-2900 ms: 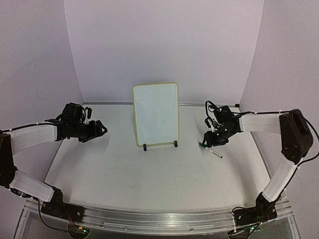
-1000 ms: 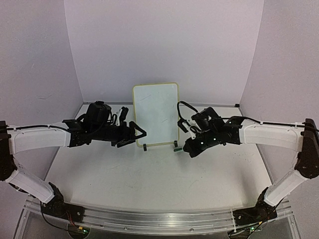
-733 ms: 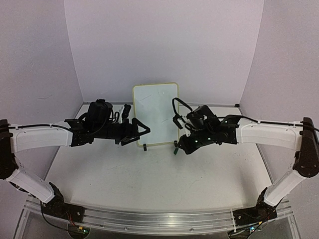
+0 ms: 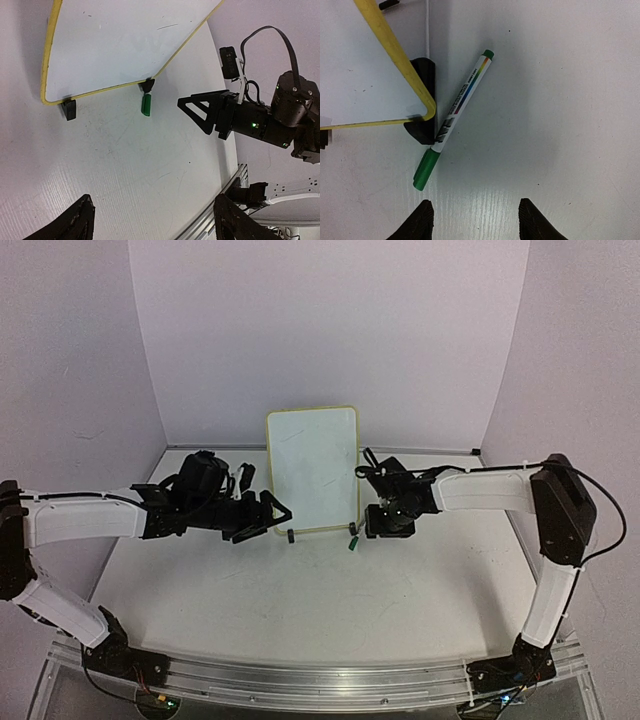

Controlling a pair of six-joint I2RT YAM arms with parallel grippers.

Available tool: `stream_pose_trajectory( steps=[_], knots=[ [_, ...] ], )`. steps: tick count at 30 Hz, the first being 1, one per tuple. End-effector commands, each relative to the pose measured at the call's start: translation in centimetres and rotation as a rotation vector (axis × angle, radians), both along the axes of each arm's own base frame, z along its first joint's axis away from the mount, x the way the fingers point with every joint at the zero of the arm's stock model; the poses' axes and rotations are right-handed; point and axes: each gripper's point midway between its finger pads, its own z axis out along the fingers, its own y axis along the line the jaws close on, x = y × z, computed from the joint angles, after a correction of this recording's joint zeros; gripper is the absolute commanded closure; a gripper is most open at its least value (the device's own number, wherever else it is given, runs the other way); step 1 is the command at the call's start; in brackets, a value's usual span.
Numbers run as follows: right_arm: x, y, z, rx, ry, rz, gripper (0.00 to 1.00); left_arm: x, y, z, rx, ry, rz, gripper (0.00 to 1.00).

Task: Write a sentence on the whiteboard
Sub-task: Pick up the whiteboard marker from the center of the board.

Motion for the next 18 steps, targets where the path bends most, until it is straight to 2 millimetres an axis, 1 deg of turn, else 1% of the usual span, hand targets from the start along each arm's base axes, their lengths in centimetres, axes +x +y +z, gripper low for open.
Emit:
stream_pose_trajectory(
  steps=[1, 9, 15, 18],
  knots=[
    [1.2, 1.3, 0.4, -0.017, -0.051, -0.066, 0.45, 0.1, 0.9, -0.2, 0.058, -0.033, 0.011, 0.19],
    [1.1, 2.6, -2.5, -0.088, -0.038, -0.098, 0.46, -0.8, 1.5, -0.7, 0.085, -0.03, -0.018, 0.18],
    [1.5, 4.2, -3.6, -0.106, -0.044, -0.091, 0.49, -1.8, 2.2, -0.7, 0.089, -0.032, -0.036, 0.18],
    [1.7, 4.4, -4.2, -0.125, -0.044, -0.108, 0.51, -2.1, 2.4, -0.7, 0.092, -0.033, -0.041, 0.17]
  ],
)
